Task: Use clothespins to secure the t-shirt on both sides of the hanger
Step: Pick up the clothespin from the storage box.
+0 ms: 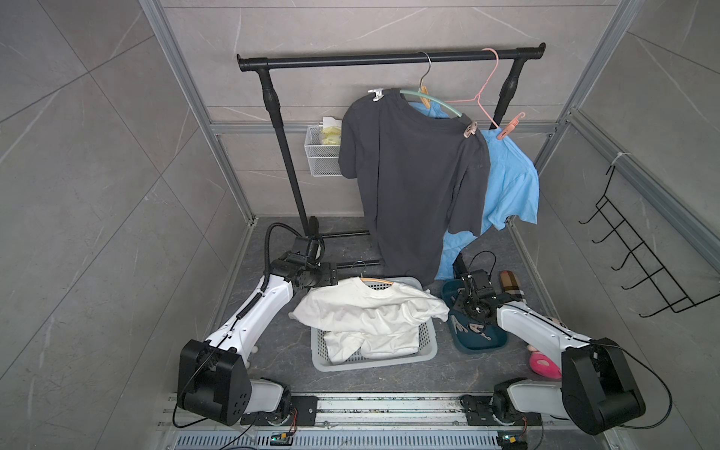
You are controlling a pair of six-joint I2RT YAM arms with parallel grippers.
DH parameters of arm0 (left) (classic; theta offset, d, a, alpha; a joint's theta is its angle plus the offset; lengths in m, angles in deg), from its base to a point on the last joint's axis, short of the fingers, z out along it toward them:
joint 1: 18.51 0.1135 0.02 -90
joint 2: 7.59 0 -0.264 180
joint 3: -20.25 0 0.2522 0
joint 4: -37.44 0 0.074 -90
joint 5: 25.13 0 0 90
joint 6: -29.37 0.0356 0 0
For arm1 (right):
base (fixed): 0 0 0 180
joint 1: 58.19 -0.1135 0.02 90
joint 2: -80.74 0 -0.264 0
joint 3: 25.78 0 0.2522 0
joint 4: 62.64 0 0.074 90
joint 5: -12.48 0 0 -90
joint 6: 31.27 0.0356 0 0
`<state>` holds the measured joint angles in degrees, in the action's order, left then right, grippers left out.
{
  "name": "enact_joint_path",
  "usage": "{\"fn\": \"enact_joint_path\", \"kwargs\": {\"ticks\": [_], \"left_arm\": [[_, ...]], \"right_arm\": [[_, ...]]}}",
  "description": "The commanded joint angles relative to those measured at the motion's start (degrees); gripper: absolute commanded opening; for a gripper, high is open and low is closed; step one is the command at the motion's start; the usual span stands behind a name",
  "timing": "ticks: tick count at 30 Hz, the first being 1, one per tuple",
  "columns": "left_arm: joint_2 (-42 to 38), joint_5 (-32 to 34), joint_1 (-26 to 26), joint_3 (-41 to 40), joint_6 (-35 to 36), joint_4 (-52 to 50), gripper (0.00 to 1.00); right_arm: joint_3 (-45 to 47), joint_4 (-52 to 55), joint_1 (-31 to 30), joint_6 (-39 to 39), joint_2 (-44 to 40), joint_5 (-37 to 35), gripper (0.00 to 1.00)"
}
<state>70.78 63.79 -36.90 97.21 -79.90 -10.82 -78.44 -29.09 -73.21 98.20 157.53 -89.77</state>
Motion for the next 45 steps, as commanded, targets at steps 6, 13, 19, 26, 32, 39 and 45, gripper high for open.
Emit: {"fn": "enact_joint_path", "kwargs": {"ticks": [6, 13, 19, 26, 32, 39, 45], "left_arm": [[-0.5, -0.2, -0.2, 1.3, 1.3, 0.3, 0.84], [-0.8, -0.3, -0.2, 1.0, 1.5, 0.7, 0.84], [-1.0, -0.4, -0.2, 1.0, 1.6, 0.8, 0.84], [-1.6, -0.1, -0.2, 0.7, 1.8, 0.9, 0.84], [-1.9, -0.4, -0.2, 0.7, 1.7, 1.1, 0.84], [-2.1, -0.4, -0.2, 0.6, 1.7, 1.3, 0.84], [-2.2, -0.8, -0.2, 0.5, 1.7, 1.4, 0.84]], "right_arm": [[-3.1, -4.7, 0.1, -1.9, 6.9, -6.0, 0.41], [-3.4, -6.0, 0.1, -1.8, 10.1, -6.8, 0.37], [-3.9, -5.6, 0.2, -1.2, 10.5, -6.1, 0.32], [-2.5, -4.8, 0.1, 2.1, 9.4, -1.8, 0.28], [0.0, -3.2, 0.1, 3.0, 6.1, -0.9, 0.29], [3.8, -2.1, 0.1, 7.5, 1.1, 2.3, 0.30], [1.6, -0.8, 0.1, 3.1, 0.4, 0.4, 0.36]]}}
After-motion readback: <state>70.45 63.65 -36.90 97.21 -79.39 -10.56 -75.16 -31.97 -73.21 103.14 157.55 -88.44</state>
